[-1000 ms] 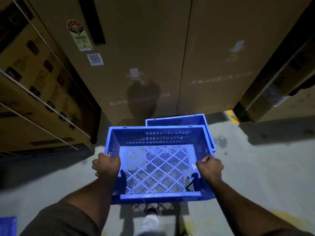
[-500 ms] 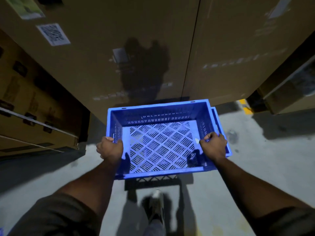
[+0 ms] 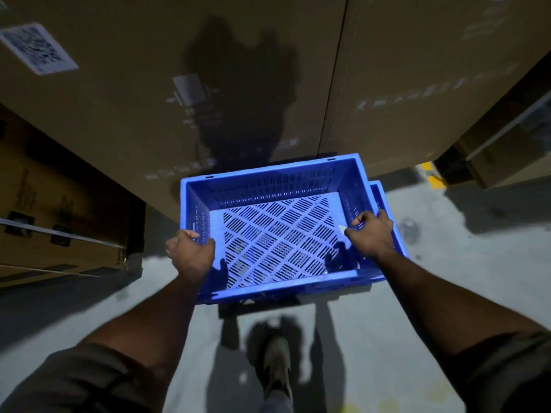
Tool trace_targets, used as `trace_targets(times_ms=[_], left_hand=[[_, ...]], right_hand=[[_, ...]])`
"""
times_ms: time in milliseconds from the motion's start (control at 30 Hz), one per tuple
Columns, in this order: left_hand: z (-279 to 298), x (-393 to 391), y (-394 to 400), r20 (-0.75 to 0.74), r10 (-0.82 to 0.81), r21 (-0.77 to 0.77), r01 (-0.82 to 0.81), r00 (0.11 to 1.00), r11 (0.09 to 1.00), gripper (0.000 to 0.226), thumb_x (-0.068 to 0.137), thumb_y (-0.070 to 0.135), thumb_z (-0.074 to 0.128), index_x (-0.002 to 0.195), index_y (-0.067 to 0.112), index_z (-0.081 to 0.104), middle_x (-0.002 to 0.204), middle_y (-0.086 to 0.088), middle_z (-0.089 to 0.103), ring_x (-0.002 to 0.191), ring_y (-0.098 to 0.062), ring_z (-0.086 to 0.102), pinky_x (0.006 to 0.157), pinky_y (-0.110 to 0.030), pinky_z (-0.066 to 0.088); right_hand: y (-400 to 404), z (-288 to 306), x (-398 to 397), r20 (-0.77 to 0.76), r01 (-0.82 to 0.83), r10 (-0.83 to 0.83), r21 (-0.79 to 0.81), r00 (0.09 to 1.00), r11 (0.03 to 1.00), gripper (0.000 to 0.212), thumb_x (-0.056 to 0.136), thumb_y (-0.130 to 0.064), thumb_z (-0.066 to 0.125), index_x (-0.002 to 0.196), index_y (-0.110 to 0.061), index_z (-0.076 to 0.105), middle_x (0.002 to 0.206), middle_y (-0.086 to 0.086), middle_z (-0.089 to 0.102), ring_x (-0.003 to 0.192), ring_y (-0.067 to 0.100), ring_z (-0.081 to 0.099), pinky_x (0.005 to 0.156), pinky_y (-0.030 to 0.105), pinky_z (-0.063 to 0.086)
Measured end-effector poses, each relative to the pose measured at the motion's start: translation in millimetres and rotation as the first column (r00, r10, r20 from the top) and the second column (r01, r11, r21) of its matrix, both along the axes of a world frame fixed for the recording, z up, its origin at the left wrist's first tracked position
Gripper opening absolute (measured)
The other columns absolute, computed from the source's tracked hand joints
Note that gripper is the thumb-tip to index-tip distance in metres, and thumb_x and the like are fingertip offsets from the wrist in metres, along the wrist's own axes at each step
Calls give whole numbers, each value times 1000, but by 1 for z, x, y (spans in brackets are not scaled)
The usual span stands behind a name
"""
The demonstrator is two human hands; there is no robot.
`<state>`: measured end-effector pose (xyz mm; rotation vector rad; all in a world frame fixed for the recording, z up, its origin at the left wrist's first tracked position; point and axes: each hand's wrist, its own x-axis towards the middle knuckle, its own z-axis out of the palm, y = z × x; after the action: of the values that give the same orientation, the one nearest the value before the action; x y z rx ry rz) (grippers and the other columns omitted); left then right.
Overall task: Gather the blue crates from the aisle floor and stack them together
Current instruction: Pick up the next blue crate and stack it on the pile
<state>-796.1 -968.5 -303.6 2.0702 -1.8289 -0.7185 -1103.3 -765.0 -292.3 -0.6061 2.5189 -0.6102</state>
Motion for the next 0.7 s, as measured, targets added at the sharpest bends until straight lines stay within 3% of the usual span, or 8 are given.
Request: trace_targets(times_ms=[67,200,300,367,433,533,600,700], left_hand=[[-6,8,13,40,-72,6,72,997,997,30,71,23,76,96,13,62,117,-22,56,118,-40,48,101,-40,38],[-8,13,38,171,-204,48,199,964,979,49,71,26,79,116,15,62,149,-25,31,142,-38,28,115,-52,22],[-8,-8,70,233,-375,12,383,897,924,56,79,32,71,129,13,55,157,-23,22,149,-35,12,118,-54,6],[-14,-30,112,227,-555,77,554,800,829,55,89,41,51,136,13,50,157,-14,29,150,-29,13,119,-54,2],[-23,-46,153,230,-657,75,660,718,748,52,94,41,33,130,13,58,147,-5,49,147,-24,26,119,-57,8],[-37,-49,169,268,-665,-82,704,697,706,45,95,35,34,109,13,70,121,-2,69,135,-25,49,111,-55,25],[-42,-46,165,375,-663,-85,737,648,671,47,95,36,30,112,14,68,125,-2,67,136,-23,47,112,-54,26],[-39,-51,165,422,-665,-35,744,616,667,48,95,37,25,113,17,65,128,0,64,138,-21,42,112,-54,27]], right_hand=[[4,-6,5,-36,-6,8,64,999,998,27,77,-30,72,93,-11,63,124,23,43,124,42,38,107,39,33],[12,-15,44,-235,-32,78,193,969,981,55,74,-28,70,118,2,56,147,33,30,139,46,26,115,46,29],[9,-18,100,-246,-201,239,172,939,965,55,78,-37,64,119,0,60,143,26,45,137,38,39,112,46,32],[11,-25,139,-223,-325,358,171,907,930,47,84,-42,53,107,-4,68,120,20,65,120,33,58,107,47,35],[20,-32,159,-225,-424,456,178,861,888,39,89,-41,46,93,-10,70,95,11,69,104,30,64,109,50,31],[31,-38,150,-244,-502,524,151,816,852,43,94,-42,32,94,-16,66,95,5,66,105,26,58,113,45,19],[34,-41,139,-275,-555,568,128,776,822,46,94,-44,27,100,-18,64,101,3,65,108,24,55,111,41,18],[36,-42,135,-315,-580,577,96,753,809,41,94,-44,32,96,-19,64,96,2,66,99,24,57,100,38,25]])
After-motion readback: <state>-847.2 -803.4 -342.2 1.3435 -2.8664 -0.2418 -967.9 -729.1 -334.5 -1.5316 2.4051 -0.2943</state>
